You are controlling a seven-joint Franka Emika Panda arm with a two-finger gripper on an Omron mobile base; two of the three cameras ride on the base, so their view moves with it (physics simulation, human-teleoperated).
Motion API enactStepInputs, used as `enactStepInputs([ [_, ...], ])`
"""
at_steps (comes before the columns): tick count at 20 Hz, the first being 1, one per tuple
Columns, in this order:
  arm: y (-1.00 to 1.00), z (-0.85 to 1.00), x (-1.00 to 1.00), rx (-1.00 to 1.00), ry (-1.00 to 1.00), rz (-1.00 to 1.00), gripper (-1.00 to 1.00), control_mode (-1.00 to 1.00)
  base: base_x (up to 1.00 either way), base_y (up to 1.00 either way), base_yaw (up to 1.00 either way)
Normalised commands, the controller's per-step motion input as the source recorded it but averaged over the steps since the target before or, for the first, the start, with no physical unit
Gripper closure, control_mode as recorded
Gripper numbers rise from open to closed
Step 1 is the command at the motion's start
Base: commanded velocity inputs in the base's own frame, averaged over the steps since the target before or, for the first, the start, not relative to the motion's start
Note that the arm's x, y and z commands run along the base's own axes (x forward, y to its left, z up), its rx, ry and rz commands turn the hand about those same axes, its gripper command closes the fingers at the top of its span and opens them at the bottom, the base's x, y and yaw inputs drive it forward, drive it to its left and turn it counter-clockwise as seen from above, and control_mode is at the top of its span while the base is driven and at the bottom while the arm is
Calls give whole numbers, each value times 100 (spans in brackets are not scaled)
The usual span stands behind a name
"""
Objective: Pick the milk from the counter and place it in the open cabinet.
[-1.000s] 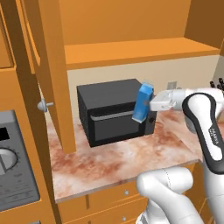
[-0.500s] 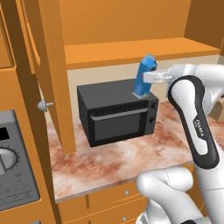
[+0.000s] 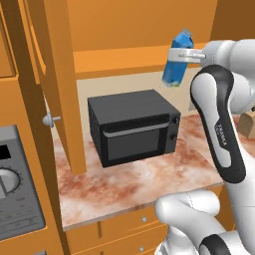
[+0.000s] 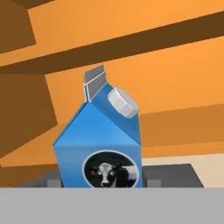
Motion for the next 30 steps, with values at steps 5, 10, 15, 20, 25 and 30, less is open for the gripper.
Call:
enactStepInputs([
  [5,-3,25,0,-1,-3,-4,100,-100,0,0,0],
  [10,5,0,4,-2,0,0,100,-100,0,0,0],
  [15,28,0,2,-15,0,0,100,-100,0,0,0],
  [20,6,0,4,-2,-2,0,100,-100,0,0,0],
  [25,3,0,33,0,0,0,100,-100,0,0,0],
  [30,2,0,53,0,-1,0,100,-100,0,0,0],
])
